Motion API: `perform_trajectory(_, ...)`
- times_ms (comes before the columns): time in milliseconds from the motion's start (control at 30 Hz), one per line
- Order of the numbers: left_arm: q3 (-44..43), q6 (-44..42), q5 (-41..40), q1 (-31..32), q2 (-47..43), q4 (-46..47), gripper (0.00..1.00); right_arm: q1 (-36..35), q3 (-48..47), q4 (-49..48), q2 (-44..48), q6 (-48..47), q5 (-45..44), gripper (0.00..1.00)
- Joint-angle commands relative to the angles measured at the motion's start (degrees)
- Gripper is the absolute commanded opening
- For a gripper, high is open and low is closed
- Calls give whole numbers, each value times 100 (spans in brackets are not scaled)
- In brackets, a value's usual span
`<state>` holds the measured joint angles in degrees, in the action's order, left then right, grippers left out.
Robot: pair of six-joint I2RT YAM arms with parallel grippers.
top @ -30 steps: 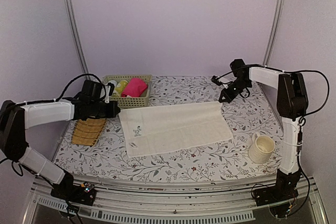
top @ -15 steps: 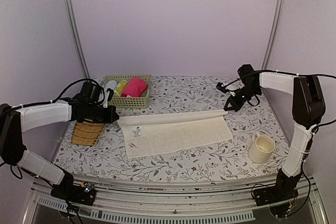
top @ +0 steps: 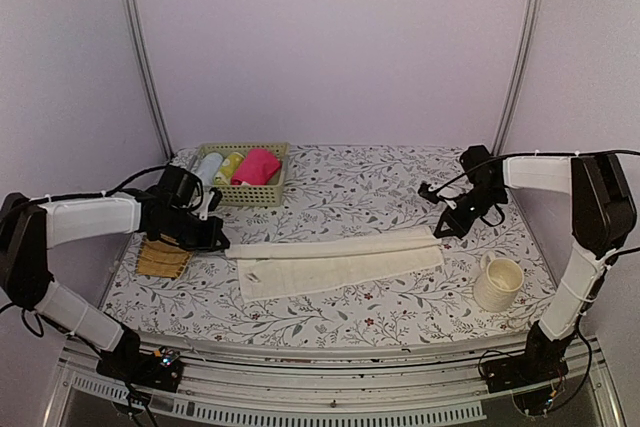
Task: Roll the towels
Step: Fold the towel at the center of the board.
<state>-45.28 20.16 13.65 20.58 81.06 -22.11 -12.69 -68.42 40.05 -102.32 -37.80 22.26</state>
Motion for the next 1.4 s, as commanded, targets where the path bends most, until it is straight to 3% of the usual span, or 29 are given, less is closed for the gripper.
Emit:
perform_trajectory(0,190,-12,283,22,101,-347,0,65,179,-172,64,-136,-448,2)
perform_trajectory(800,370,-241,740,399,437,-551,0,155,451,-241,107,-518,-922,3)
perform_trajectory(1067,175,-319,315,433,351,-409,0,160,348,-299,-22,-497,-838,3)
perform_trajectory(1367,-651,-692,-712,380,372,-77,0,235,-1016,-297,-404,-121,-1164,3)
